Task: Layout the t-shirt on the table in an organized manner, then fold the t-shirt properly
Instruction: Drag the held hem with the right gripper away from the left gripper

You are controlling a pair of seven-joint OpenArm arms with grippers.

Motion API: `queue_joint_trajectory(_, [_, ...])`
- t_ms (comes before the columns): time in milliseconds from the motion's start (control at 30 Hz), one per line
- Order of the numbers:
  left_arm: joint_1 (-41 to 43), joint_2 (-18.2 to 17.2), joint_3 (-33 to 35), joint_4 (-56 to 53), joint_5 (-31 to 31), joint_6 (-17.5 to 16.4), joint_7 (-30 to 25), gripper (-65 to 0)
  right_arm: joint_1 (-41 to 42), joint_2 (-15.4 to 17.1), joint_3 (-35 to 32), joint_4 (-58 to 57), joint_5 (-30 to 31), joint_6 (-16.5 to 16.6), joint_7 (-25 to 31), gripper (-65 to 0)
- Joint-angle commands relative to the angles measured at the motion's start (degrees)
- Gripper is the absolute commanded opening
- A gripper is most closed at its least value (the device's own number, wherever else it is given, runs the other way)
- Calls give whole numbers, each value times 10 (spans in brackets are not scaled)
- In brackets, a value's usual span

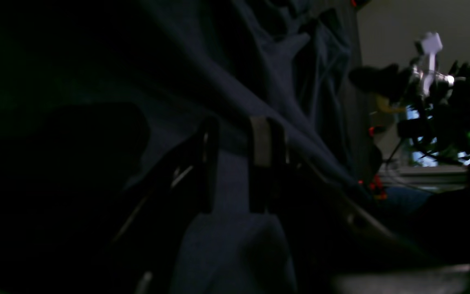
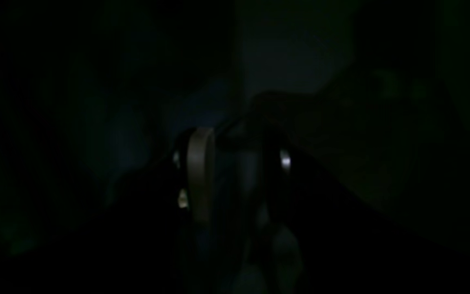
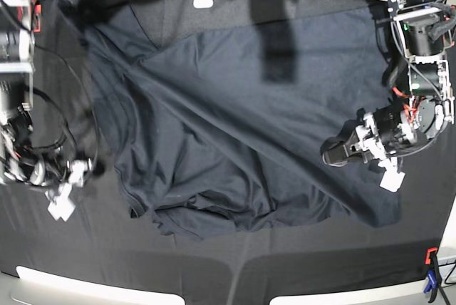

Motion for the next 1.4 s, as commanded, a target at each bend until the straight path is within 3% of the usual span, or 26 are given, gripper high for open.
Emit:
queue_joint_trajectory(0, [-14, -6, -2, 9, -14, -4, -7, -538, -1, 20, 4, 18, 25, 6, -23, -453])
queue_joint_trajectory(67, [-14, -6, -2, 9, -14, -4, -6, -538, -28, 29, 5, 29, 49, 6, -51, -453])
queue_joint_trajectory(367, [-14, -9, -2, 9, -12, -4, -7, -538, -129, 28, 5, 29, 40, 6, -52, -453])
queue_joint_trajectory(567, [-14, -9, -2, 9, 19, -4, -24, -538, -142, 6, 5, 32, 49, 6, -52, -456])
queue_joint_trajectory(700, [-14, -10, -2, 9, 48, -4, -35, -538, -151, -14, 5, 71, 50, 6, -52, -532])
queue_joint_trajectory(900, [-14, -9, -2, 9, 46, -4, -35, -538, -167, -14, 5, 134, -9, 6, -52, -650])
queue_joint_trajectory(1067, [-14, -10, -2, 9, 46, -4, -35, -538, -191, 5, 10, 170, -28, 6, -56, -650])
queue_joint_trajectory(1200, [-14, -10, -2, 9, 46, -4, -35, -538, -289, 19, 70, 248, -47, 6, -56, -650])
queue_joint_trajectory(1367, [-15, -10, -2, 9, 46, -4, -35, -538, -441, 19, 228, 353, -40, 6, -56, -650])
